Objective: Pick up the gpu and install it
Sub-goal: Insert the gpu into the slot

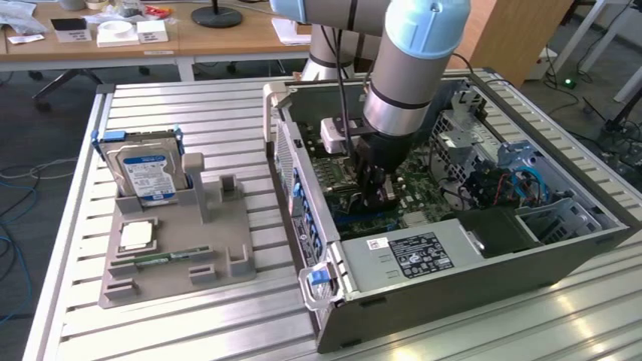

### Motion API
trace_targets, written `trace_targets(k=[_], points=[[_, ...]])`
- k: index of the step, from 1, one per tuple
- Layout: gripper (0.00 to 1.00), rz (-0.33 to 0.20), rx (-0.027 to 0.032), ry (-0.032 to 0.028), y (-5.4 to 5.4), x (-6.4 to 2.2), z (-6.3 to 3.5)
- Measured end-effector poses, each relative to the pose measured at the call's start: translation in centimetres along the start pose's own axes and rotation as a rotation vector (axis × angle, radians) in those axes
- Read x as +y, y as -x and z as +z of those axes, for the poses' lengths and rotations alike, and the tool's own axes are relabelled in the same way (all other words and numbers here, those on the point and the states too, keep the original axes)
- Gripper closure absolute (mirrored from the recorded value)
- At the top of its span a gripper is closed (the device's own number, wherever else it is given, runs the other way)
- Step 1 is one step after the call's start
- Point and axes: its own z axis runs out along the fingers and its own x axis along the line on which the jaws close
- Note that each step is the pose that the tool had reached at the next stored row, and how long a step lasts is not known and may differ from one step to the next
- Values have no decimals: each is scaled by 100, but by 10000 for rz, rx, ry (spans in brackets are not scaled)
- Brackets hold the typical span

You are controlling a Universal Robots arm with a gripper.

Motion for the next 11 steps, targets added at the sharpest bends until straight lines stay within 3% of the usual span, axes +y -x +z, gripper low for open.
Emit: trace_targets(k=[3,11], points=[[61,-5,19,8,-2,-2,-9],[61,-4,22,9,-1,-2,-41]])
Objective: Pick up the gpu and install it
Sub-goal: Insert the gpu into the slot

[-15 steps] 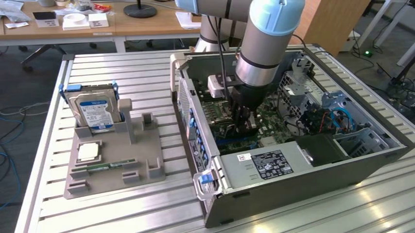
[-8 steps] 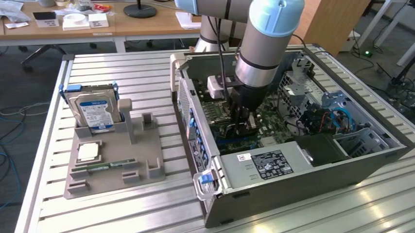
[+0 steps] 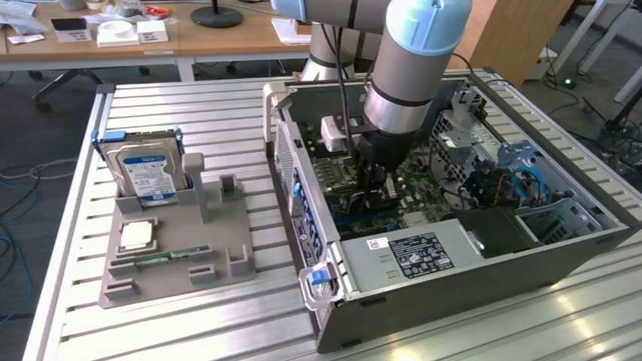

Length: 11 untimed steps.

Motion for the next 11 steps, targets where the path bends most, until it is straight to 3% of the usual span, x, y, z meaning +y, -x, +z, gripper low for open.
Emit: trace_targets(k=[7,11], points=[[61,-2,-2,-2,14,0,-135],[61,-1,-4,-5,16,0,-149]])
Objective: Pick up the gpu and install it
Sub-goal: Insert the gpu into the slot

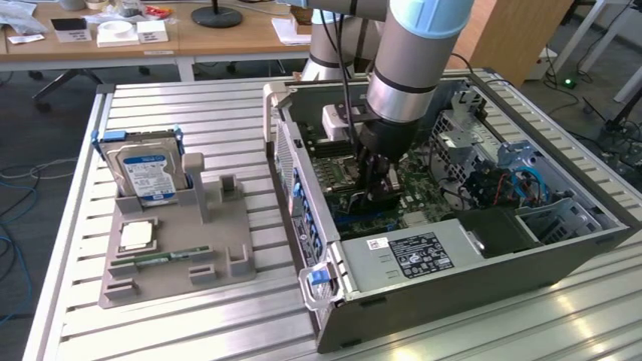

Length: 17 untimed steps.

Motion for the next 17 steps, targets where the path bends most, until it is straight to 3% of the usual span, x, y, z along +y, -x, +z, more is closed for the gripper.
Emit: trace_targets(k=[11,15,17], points=[[61,0,2,1,0,0,-1],[74,0,6,1,-1,0,-2],[75,0,3,1,-1,0,-2]])
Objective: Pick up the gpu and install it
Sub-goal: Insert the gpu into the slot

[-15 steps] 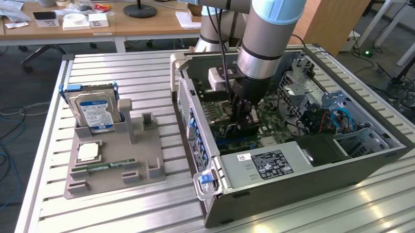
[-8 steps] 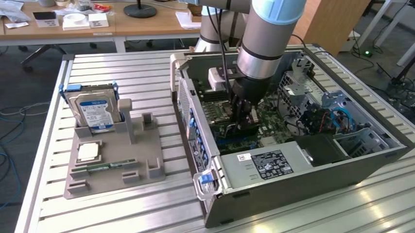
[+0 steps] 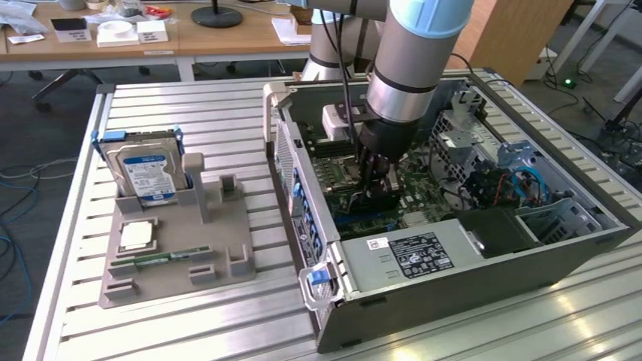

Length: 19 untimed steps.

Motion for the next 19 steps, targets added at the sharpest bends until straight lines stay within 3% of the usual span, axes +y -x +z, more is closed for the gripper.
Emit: trace_targets(k=[19], points=[[75,0,-7,0,-31,-1,4]])
